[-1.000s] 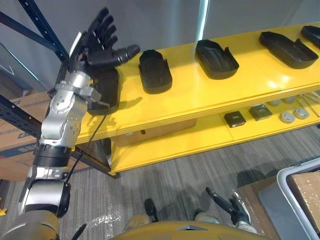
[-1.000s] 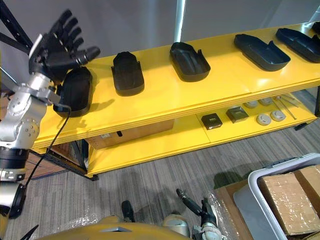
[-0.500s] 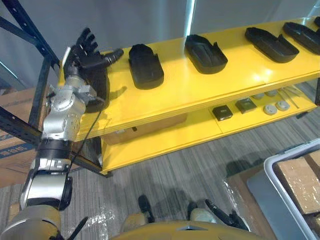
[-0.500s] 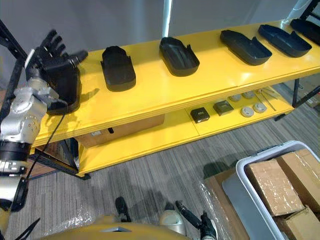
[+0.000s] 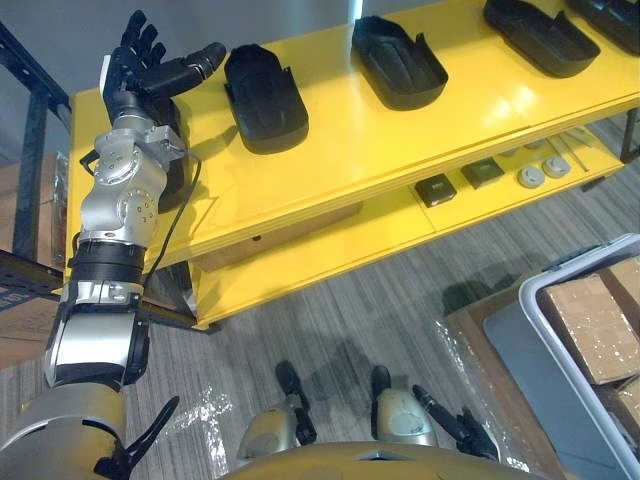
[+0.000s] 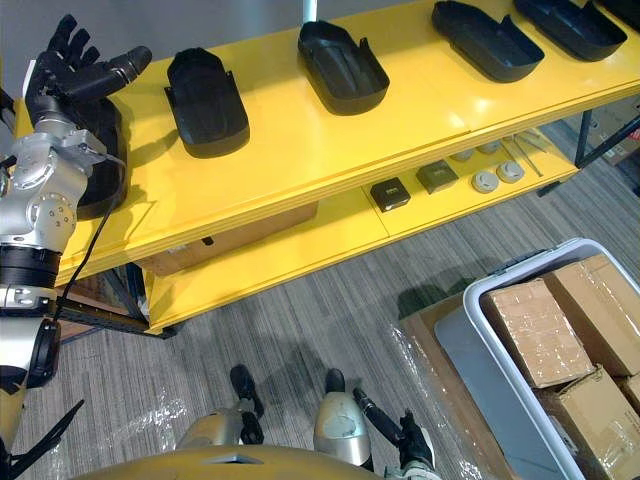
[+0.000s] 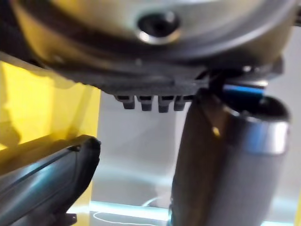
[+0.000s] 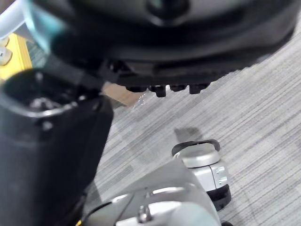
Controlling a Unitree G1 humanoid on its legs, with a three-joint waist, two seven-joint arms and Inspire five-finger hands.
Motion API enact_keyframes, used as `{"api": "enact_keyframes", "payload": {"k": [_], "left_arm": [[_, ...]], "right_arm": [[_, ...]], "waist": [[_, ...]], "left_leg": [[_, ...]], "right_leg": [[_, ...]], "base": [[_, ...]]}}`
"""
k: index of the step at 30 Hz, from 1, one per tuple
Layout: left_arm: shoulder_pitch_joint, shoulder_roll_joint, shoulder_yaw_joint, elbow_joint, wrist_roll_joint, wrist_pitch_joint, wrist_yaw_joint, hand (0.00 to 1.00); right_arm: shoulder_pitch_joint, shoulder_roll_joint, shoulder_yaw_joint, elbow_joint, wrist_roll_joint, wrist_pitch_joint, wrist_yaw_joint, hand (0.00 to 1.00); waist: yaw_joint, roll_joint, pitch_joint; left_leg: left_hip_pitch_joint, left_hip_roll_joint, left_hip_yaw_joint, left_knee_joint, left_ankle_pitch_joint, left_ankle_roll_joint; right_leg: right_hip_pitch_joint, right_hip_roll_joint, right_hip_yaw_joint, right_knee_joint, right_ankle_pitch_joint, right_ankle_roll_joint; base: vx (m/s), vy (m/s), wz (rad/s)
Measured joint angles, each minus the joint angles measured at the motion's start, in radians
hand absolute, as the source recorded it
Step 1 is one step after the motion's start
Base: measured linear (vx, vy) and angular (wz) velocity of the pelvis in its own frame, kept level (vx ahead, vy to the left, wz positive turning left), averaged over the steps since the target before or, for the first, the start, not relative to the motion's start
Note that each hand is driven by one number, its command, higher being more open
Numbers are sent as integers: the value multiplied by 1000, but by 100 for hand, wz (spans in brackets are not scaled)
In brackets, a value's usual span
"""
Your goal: Walk over and take three plastic housings, then place them on the shelf
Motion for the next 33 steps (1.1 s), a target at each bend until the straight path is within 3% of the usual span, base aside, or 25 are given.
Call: {"api": "enact_keyframes", "payload": {"k": [15,21,33], "left_arm": [[-48,0,-23,68,9,34,30,100],[-60,-1,-41,93,9,46,12,100],[-103,-1,-37,136,44,40,84,100]], "right_arm": [[-24,6,8,-29,67,-19,2,100],[-32,6,11,-32,67,-19,1,100],[-34,6,13,-40,70,-25,2,100]], "waist": [[-10,-18,89],[-11,-18,95],[-10,-17,118]], "left_leg": [[-10,-3,-4,2,6,3],[-21,-3,-3,2,11,9],[-18,-6,-3,2,11,7]], "right_leg": [[-60,-6,3,111,-56,-4],[-74,-11,4,116,-58,-4],[-81,-16,5,142,-75,-3]], "base": [[17,-9,1],[31,-5,0],[10,-3,0]]}}
